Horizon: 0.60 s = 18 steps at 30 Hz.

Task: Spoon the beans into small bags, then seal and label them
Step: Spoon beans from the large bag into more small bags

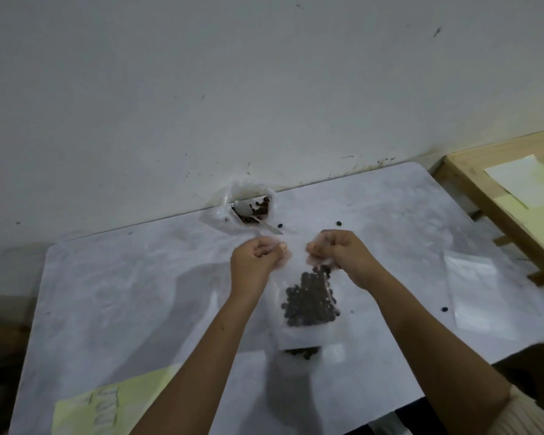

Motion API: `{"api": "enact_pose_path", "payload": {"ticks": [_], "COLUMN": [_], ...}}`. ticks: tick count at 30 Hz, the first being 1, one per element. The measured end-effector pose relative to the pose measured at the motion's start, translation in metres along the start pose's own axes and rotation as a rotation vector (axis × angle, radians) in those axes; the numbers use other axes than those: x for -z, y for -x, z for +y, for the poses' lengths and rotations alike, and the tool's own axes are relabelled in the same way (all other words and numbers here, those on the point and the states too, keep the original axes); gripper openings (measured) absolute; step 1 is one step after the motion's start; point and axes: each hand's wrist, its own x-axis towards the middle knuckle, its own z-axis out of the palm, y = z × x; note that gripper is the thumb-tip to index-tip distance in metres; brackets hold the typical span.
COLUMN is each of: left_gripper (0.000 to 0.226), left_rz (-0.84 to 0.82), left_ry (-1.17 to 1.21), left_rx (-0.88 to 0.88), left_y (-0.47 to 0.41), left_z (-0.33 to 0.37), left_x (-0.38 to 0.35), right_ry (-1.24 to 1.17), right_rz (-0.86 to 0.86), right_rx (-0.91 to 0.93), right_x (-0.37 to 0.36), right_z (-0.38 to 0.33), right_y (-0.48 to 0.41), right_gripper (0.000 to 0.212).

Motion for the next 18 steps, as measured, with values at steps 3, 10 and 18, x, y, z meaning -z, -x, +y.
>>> {"api": "enact_pose_path", "payload": {"ticks": [3,10,18], "left_gripper": [0.004,0.002,0.039], "left_rz": [0.012,0.195,0.383], "left_ry": [-0.053,-0.335,-0.582], "left_rx": [0.035,-0.058,-0.219], "left_y": [0.005,0.011,0.017], "left_z": [-0.031,-0.056,-0.057], "left_x": [0.003,0.011,-0.027], "right_ry": [0.098,0.363,0.349], "right_rz": [0.04,0.074,0.123], "right_rx": [-0.064,0.029,0.148], "right_x": [-0.003,-0.019,0.007], "right_z": [0.024,0.065,0.072], "right_y": [0.005,-0.005,-0.01], "right_gripper": [0.017,0.02,0.031]}}
